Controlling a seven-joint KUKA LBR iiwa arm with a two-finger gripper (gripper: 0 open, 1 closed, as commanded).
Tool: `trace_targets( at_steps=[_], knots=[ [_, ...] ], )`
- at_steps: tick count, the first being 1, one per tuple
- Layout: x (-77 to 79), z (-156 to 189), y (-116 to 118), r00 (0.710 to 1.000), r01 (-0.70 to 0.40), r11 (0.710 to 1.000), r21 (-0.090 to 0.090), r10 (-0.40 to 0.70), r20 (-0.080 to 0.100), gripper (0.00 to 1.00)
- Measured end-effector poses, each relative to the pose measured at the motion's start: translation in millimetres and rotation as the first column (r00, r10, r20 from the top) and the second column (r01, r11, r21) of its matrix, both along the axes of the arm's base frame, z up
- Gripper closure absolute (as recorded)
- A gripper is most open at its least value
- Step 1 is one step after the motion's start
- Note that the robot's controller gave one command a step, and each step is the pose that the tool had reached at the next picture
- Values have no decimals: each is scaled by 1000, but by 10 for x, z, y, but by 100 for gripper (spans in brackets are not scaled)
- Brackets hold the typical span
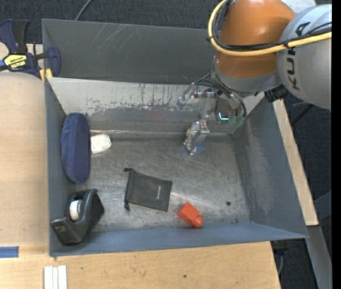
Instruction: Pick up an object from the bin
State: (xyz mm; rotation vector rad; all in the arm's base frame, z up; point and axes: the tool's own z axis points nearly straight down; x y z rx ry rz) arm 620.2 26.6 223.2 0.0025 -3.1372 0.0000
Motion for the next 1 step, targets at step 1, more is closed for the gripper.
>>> trace_targets(
  at_steps=[1],
  knots=[
    [-95, -1110, -632, 991, -136, 991, -1, 136, 0, 0]
  ],
)
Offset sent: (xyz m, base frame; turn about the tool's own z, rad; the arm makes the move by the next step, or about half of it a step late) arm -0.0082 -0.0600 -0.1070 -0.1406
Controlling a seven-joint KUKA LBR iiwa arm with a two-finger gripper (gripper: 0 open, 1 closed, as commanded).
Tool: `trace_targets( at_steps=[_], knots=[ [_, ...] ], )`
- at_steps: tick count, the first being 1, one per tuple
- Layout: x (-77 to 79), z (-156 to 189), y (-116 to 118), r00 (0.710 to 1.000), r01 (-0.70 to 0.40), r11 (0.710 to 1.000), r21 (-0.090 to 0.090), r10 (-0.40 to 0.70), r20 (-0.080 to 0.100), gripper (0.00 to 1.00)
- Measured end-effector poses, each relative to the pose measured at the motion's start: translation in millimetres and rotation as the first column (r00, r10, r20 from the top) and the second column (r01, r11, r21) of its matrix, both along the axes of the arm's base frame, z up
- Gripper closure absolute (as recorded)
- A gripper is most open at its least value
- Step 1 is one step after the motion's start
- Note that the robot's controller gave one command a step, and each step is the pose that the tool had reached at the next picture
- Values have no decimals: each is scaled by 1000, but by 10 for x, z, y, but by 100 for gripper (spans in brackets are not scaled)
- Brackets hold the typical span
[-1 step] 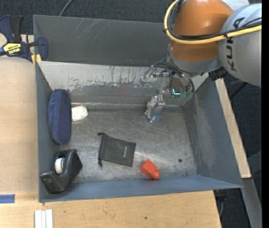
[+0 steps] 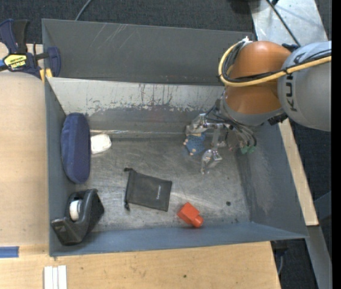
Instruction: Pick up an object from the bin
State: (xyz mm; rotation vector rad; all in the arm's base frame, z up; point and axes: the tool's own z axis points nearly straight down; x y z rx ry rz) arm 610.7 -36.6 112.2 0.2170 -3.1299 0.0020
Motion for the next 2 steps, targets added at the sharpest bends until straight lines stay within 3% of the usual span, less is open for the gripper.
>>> trace_targets(
  at_steps=[1, 2],
  knots=[
    [27, 54, 27, 1000, -2, 1000, 2, 2, 9, 100],
    [23, 48, 23, 1000, 0, 1000, 2, 0, 8, 0]
  ],
)
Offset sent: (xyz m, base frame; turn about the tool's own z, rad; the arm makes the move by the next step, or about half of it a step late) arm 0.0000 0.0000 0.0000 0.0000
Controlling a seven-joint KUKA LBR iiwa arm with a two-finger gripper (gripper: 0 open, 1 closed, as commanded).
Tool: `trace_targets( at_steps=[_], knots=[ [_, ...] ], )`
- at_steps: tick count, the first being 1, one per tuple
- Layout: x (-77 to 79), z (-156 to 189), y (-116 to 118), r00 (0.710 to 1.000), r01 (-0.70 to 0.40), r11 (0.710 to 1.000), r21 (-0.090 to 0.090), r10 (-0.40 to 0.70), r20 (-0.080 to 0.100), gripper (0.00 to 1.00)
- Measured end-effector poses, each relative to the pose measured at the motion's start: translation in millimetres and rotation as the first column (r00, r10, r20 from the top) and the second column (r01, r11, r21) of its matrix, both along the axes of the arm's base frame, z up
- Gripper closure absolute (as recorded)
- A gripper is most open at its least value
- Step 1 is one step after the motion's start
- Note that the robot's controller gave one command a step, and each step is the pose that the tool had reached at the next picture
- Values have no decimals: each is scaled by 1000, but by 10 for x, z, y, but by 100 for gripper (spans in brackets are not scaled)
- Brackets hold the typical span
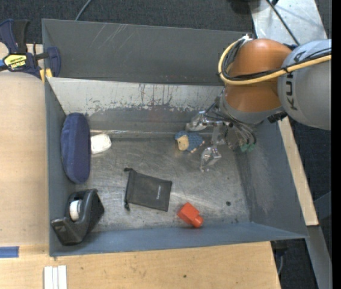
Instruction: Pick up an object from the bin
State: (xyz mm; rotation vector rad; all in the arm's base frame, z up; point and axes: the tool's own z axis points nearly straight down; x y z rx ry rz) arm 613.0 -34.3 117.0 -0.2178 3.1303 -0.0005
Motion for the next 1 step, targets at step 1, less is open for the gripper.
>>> trace_targets(
  at_steps=[1],
  knots=[
    [12, 14, 7, 1000, 0, 1000, 1, 0, 5, 100]
  ],
)
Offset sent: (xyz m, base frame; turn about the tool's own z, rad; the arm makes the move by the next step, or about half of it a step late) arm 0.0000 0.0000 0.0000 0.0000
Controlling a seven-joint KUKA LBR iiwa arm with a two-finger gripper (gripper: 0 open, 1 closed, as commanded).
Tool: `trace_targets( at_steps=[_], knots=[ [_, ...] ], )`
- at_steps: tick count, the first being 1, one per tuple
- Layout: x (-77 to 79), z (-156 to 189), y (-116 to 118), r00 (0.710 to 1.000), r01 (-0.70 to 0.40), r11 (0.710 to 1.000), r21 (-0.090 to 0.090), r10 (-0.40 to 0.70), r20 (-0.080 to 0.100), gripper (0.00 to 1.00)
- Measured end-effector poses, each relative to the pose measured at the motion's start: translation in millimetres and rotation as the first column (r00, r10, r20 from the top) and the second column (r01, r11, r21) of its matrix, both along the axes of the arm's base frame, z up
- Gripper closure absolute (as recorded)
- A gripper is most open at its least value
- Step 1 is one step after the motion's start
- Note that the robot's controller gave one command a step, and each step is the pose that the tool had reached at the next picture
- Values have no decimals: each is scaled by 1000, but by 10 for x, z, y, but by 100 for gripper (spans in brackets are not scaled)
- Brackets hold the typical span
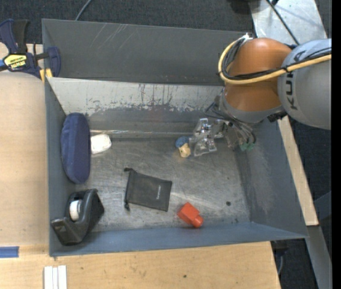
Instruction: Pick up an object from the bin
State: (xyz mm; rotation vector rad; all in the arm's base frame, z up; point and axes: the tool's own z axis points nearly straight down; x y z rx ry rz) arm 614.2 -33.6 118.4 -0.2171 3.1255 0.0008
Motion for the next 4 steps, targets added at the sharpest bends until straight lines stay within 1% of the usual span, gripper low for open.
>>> trace_targets(
  at_steps=[1, 2, 3, 4],
  knots=[
    [-9, -13, -6, 1000, 0, 1000, -1, 0, -3, 0],
    [133, -420, 134, 987, 159, 987, -2, -159, -13, 0],
    [172, -395, 132, 987, 160, 987, 1, -160, 7, 100],
    [164, 1304, 126, 989, 150, 989, 0, -150, 5, 100]
  ],
)
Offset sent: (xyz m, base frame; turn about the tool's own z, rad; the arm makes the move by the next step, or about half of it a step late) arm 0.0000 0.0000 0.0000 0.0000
